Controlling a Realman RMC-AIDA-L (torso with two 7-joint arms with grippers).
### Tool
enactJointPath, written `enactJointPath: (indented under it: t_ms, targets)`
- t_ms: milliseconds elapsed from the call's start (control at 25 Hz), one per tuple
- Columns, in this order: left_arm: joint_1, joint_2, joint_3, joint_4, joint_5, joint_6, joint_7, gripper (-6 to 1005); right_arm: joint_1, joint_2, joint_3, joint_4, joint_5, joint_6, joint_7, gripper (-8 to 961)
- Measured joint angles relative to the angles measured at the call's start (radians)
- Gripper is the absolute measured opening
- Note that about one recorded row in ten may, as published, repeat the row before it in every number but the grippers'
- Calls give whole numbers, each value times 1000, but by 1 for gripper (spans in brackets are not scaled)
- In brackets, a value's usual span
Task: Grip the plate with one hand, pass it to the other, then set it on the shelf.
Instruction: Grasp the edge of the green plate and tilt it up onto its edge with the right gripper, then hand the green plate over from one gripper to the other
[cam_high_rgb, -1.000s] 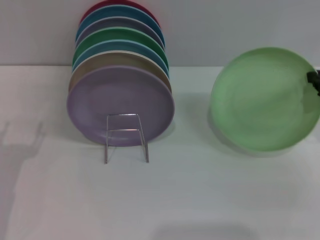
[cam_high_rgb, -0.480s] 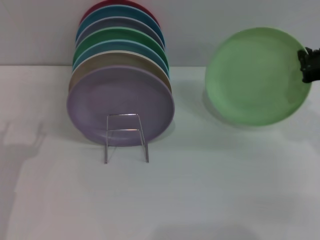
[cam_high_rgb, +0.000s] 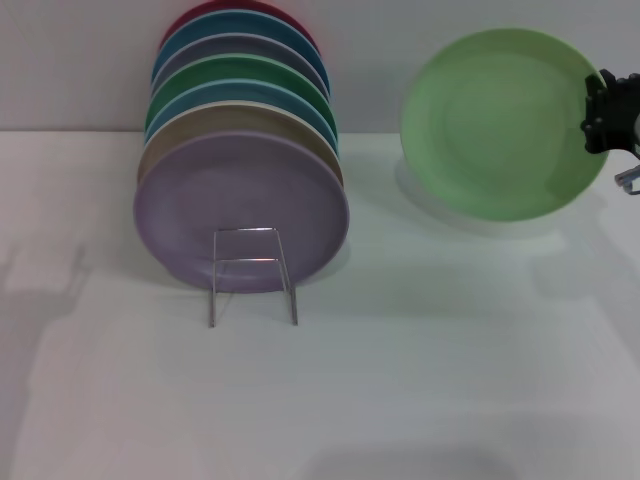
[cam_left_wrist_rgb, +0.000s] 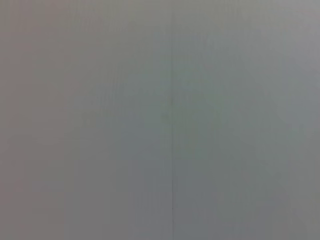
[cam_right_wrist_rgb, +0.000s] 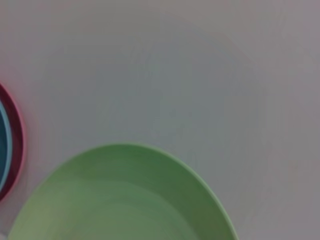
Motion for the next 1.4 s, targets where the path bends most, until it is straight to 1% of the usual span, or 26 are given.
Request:
enactJointPath:
  t_ms: [40,160,200,280,320,360,400,440,480,520,560,600,640,680,720,760,800,840,920,1040,1080,1120,1280,1320,1360,1400]
  targets:
    - [0,0,0,0,0,0,0,834,0,0,0,0,0,0,0,27]
    - [1,0,0,0,2,0,-1,834,-19,0,-64,-10,-40,-116,0,26]
    - [1,0,0,0,3,1,-1,834,-19,0,-64,-10,-40,-116,0,25]
    - [2,0,0,0,3,2,-1,834,-24,-1,-92,-29,-45,-178,0,26]
    - [2,0,0,0,3,2,-1,834,-25,-2,-121,-56,-49,-246,0,27]
    - [2,-1,1,0,4,2,-1,834,-25,-2,-121,-56,-49,-246,0,27]
    - [2,-1,2,0,4,2,-1,834,-21,-2,-161,-100,-53,-338,-1,27]
    - [2,-1,2,0,4,2,-1,834,-17,-2,-181,-124,-54,-383,0,26]
    - [2,-1,3,0,4,2,-2,834,-17,-2,-181,-124,-54,-383,0,26]
    - [2,-1,4,0,4,2,-2,834,-2,-2,-227,-188,-54,-494,12,26]
    - [2,-1,4,0,4,2,-2,834,-2,-2,-227,-188,-54,-494,12,26]
    - [2,-2,5,0,5,2,-4,834,13,-2,-267,-241,-52,-589,32,26]
    - [2,-2,5,0,5,2,-4,834,13,-2,-267,-241,-52,-589,32,26]
    - [2,-1,5,0,5,2,-4,834,20,-2,-290,-270,-52,-642,52,25]
    - [2,-2,6,0,6,3,-4,834,33,-2,-336,-314,-52,-736,92,25]
    - [2,-2,6,0,6,3,-4,834,33,-2,-336,-314,-52,-736,92,25]
    - [1,-1,6,0,6,4,-4,834,41,-1,-379,-346,-52,-806,126,25]
    - [0,-1,6,0,6,5,-4,834,41,-1,-379,-346,-52,-806,126,25]
    - [-1,-1,6,0,6,7,-4,834,46,-1,-412,-376,-50,-860,177,24]
    - [-2,0,6,0,6,11,-4,834,46,-3,-440,-419,-53,-924,336,25]
    - [-2,0,6,0,6,12,-4,834,46,-3,-440,-419,-53,-924,336,26]
    - [-2,0,6,0,6,13,-3,834,48,-4,-439,-445,-57,-937,419,26]
    - [-2,0,6,0,6,17,-3,834,60,-10,-430,-486,-57,-941,523,26]
    - [-1,0,6,0,6,20,-4,834,70,-16,-425,-520,-57,-941,603,26]
    - [-1,0,6,0,6,20,-4,834,70,-16,-425,-520,-57,-941,603,25]
    - [1,0,6,0,6,21,-4,834,78,-22,-424,-537,-58,-941,647,25]
